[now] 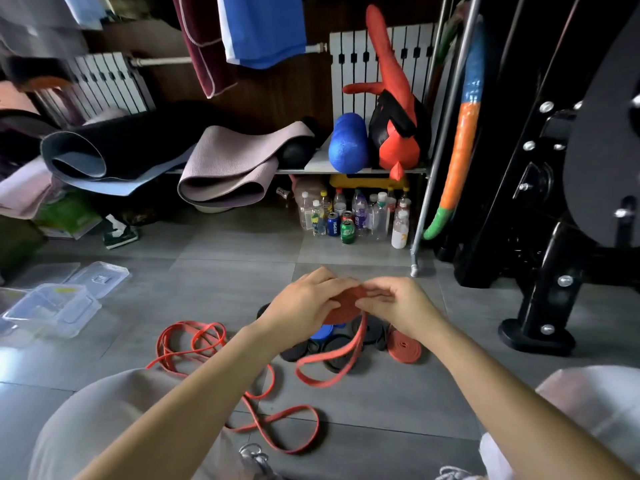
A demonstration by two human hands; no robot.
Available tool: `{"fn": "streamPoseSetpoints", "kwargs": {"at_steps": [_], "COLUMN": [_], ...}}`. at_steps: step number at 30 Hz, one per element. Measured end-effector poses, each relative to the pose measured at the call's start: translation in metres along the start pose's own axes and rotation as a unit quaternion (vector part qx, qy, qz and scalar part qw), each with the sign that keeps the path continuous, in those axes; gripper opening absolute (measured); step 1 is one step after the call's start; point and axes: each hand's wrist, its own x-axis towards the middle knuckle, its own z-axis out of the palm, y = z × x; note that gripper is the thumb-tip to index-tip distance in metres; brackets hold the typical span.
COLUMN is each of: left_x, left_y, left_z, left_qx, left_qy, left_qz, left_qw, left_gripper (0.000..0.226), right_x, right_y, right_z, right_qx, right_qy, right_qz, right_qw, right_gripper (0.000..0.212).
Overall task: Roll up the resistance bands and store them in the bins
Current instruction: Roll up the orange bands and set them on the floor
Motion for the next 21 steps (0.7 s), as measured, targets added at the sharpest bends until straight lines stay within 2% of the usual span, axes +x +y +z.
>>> {"fn": "streamPoseSetpoints", "kwargs": {"at_steps": [4, 8, 13, 16, 18, 21], "left_x": [-0.003, -0.004, -0.001, 0.002, 0.004, 0.005], "left_y": [0.000, 0.001, 0.010, 0.013, 0.014, 0.014], "left_z": [-0.001, -0.003, -0.001, 0.001, -0.003, -0.010], "left_qx": [-0.012, -0.029, -0.145, -0.183, -0.114, 0.057], "left_qy": [0.018, 0.033, 0.119, 0.110, 0.076, 0.036], "left_qz": [-0.019, -0.032, -0.100, -0.133, -0.120, -0.036], "left_qw": [1.000, 0.999, 0.977, 0.968, 0.983, 0.997], "left_gripper": [0.054, 0.044, 0.039, 0.040, 0.042, 0.057], "right_x": [0.001, 0.000, -0.004, -0.004, -0.003, 0.001], "right_y": [-0.006, -0.010, -0.006, -0.010, -0.012, -0.016], "right_z": [-0.002, -0.004, -0.008, -0.014, -0.019, -0.023], "right_qx": [-0.036, -0.028, 0.045, 0.026, -0.033, -0.127], "right_qy": [0.015, 0.015, 0.030, 0.031, 0.014, 0.000], "right_qz": [-0.013, -0.038, -0.046, -0.052, -0.054, -0.037], "right_qw": [0.999, 0.999, 0.997, 0.998, 0.998, 0.991], "right_gripper": [0.021, 0.021, 0.031, 0.027, 0.022, 0.018]}}
